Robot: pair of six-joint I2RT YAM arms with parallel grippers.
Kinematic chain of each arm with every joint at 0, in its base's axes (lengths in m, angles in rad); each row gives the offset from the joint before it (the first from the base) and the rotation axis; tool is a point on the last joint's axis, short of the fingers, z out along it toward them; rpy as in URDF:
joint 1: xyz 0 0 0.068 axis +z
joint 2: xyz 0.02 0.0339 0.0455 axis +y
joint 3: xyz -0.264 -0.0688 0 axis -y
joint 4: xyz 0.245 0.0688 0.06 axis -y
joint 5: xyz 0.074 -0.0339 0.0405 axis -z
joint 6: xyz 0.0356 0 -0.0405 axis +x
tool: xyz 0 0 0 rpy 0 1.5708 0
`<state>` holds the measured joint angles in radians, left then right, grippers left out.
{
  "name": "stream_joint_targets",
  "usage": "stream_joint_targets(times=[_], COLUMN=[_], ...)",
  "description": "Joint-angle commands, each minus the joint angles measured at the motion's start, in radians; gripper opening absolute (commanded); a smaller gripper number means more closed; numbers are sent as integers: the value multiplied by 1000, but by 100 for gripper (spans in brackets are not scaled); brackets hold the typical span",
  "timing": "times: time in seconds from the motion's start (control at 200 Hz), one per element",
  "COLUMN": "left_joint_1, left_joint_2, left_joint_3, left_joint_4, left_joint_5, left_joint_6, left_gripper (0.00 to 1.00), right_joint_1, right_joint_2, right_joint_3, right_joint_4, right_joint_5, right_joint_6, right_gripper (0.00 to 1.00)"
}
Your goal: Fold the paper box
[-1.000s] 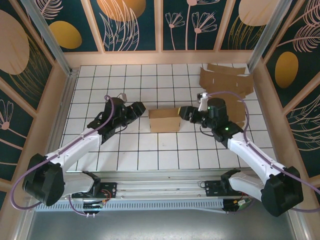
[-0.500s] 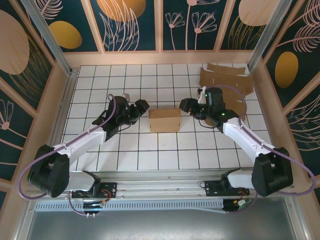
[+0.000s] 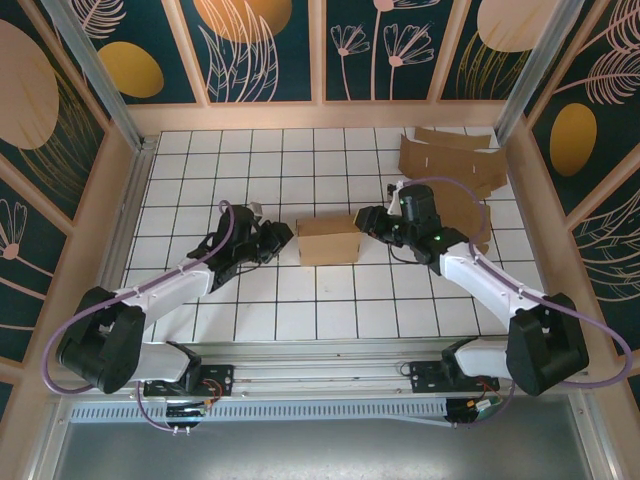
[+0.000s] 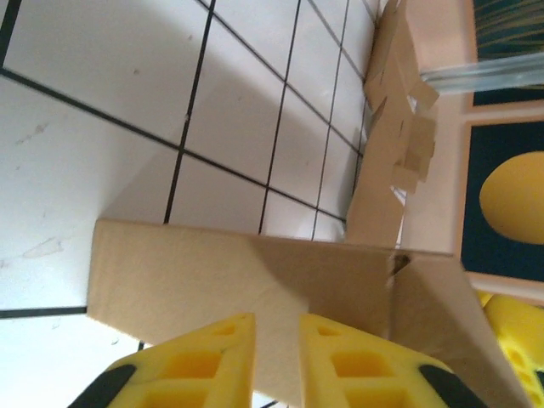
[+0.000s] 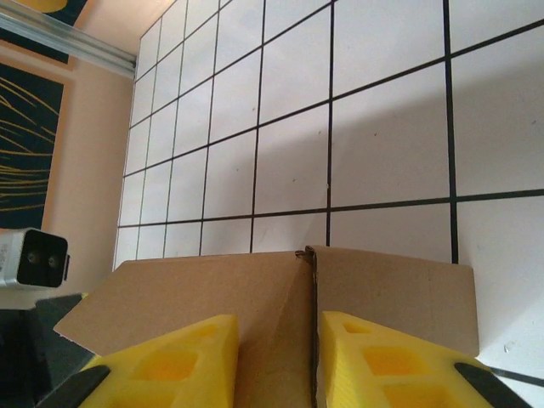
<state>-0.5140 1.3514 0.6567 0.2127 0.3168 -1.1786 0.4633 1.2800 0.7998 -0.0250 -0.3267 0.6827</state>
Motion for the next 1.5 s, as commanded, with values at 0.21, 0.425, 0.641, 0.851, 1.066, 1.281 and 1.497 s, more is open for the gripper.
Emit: stream_joint_targets(times=[0.21,0.425,0.641,0.851,1.066,1.281,1.497], left_joint_1=[-11,-11,-14,-28,-33,-40,-40], left_joint_2=[-136,-79,36,-5,21,-2,-57], left_joint_3=[35,115,97,-25,-107,-6,41], left_joint_4=[-105,-75,0,48,84,2,-35], left_joint_5=[-152,-82,10,-21,-30,-42,-112], left_joint_6=[102,96,51,19,9,96,184], left_gripper=[46,74,74,44,22,38,72], right_joint_1=[32,38,43,53,87,103,89], right_joint_2=[32,23,28,25,23,-73,-85], right_joint_3=[-73,-64,-64,-90,-157,-26,75], right_joint_4=[-65,-71,-63,-85,-125,-183,-202], right_joint_5=[124,135,135,182,333,345,252], right_joint_6=[-53,-73,-64,-64,-74,-118,-214], right_gripper=[30,30,30,30,29,37,67])
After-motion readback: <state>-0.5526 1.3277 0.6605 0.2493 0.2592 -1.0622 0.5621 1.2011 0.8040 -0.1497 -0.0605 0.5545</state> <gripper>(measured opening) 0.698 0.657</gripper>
